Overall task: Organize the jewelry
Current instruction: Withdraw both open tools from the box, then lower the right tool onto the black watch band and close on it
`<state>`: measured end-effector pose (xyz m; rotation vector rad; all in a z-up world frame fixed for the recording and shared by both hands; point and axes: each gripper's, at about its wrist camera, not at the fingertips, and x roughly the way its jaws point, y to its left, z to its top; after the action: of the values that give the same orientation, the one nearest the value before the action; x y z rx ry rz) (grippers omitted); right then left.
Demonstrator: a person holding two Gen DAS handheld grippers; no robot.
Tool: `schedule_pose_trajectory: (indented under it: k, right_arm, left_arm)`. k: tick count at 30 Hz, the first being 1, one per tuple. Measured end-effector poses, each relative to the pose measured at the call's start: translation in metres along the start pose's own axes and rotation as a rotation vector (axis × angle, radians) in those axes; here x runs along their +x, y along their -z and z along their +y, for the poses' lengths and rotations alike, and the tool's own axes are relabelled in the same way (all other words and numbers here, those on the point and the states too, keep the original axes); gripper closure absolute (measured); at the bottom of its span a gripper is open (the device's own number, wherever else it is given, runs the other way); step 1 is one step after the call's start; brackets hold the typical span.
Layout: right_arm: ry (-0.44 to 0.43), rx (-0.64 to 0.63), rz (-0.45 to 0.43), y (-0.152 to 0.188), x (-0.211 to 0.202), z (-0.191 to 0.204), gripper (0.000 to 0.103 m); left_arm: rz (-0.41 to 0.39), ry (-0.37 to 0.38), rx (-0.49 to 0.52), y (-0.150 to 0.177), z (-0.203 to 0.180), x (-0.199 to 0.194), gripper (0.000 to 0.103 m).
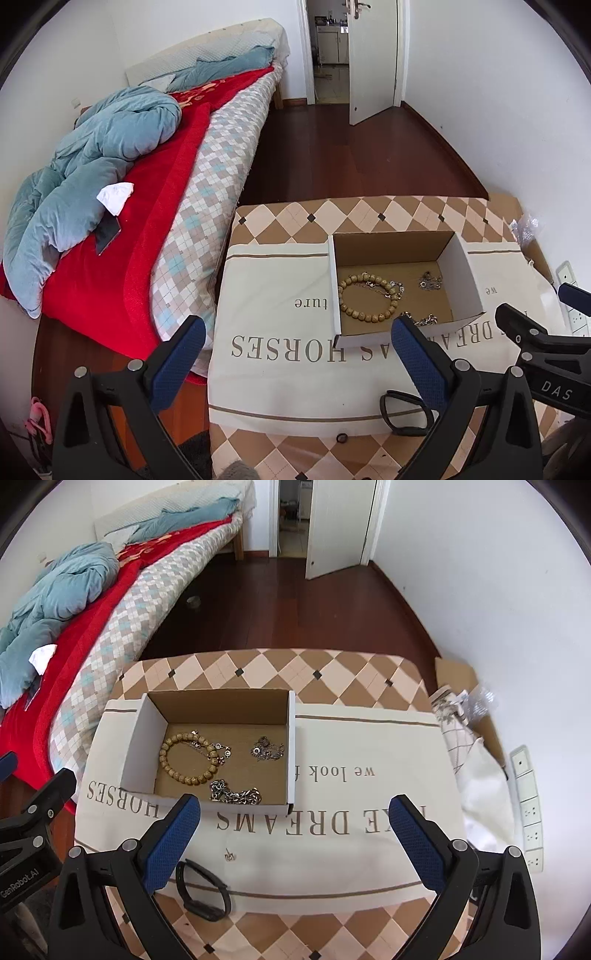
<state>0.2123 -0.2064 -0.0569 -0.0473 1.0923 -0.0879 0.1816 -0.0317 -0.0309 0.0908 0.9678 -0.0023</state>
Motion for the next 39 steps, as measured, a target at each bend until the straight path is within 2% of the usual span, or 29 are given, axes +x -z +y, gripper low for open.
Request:
schedule_pose_trajectory:
  k: [15,20,23,28,34,39]
  right_arm:
    - [-0.004,0.021,-0.147,0.030,-0.093,-0.005,0.000]
    - [-0.023,0.044,-0.170,0.042,-0.115,-0.010,0.000]
    - [-0.032,0.055,-0.159,0.051,-0.116,-0.014,0.000]
    - [-0.090,0.082,-0.078,0.070,-0.092,-0.017,0.000]
    - [-0.170,0.116,0.085,0.099,-0.017,-0.011,0.000]
    - [-0.218,0.155,0.161,0.114,0.035,-0.001,0.000]
  left_arm:
    - [-0.125,0.013,-0.002,0.018,0.002,-0.083,0.001]
    - [-0.145,0.015,-0.001,0.029,0.001,-0.098,0.001]
    - [-0.127,0.005,-0.011,0.040,0.003,-0.094,0.001]
    - [-0.048,-0.035,-0.038,0.064,0.014,-0.068,0.001]
    - [0.052,-0.122,-0.072,0.093,0.033,-0.024,0.001]
    - [0.134,-0.158,-0.074,0.112,0.042,0.013,0.001]
